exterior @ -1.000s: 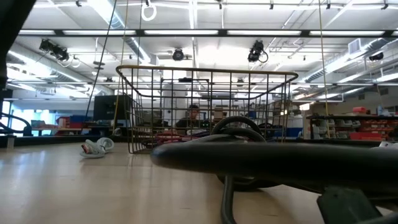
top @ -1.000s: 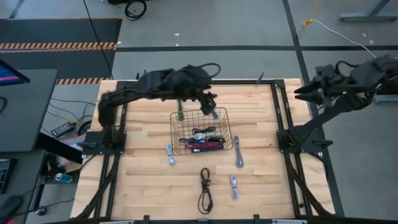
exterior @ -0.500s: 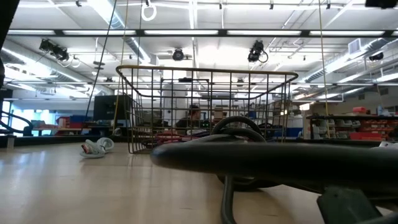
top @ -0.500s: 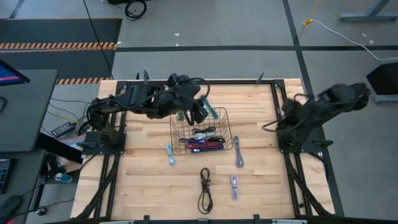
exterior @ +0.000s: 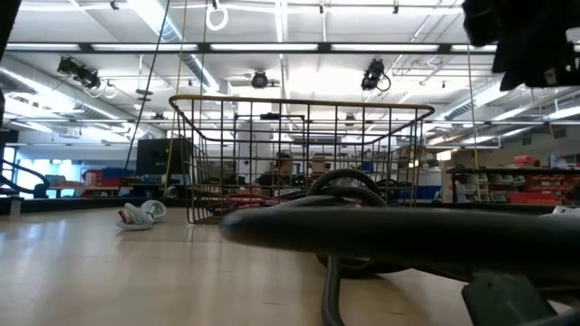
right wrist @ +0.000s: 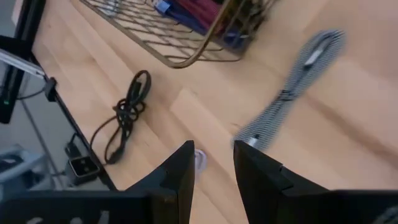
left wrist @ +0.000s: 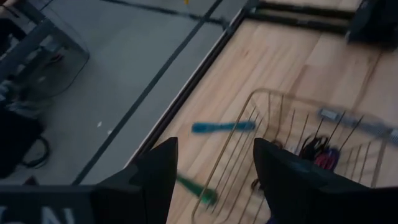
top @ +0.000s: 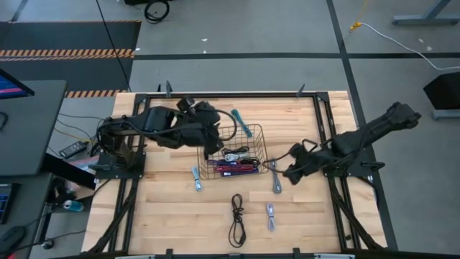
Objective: Pick and place USB-C Cables
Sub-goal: Put the black and white USB cable into the gold wire basket
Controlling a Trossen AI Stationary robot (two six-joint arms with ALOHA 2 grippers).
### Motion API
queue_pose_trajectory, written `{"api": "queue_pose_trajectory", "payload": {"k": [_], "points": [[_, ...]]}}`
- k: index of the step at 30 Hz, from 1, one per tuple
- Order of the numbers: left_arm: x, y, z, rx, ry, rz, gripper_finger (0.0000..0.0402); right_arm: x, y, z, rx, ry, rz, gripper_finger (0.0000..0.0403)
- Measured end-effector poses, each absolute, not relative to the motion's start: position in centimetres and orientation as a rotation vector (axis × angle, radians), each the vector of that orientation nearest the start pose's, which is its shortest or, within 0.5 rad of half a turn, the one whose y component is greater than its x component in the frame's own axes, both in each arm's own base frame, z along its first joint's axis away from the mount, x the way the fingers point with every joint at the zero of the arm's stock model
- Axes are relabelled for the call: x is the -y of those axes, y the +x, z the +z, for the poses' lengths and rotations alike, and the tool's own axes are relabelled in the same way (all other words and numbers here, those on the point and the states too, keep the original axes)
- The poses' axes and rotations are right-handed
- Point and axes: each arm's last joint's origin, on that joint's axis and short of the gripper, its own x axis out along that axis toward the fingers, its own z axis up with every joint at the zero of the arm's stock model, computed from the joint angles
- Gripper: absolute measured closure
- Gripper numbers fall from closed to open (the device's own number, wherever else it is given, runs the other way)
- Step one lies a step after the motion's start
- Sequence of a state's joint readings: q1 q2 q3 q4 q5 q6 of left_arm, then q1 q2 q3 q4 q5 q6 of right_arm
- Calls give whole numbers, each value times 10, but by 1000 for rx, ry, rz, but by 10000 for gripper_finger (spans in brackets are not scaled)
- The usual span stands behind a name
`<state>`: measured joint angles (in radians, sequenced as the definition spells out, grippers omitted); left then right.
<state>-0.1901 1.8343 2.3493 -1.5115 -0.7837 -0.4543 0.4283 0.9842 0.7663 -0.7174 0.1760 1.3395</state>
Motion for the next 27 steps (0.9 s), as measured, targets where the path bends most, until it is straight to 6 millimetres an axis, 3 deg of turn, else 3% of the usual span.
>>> {"api": "queue_pose_trajectory", "payload": {"k": [10,27], "points": [[45,298,467,-735,91,729,186,-88,198,202,-1050,982,-436,278],[47,296,469,-719,93,732,186,-100,220,145,-1234,878,-561,174]]}}
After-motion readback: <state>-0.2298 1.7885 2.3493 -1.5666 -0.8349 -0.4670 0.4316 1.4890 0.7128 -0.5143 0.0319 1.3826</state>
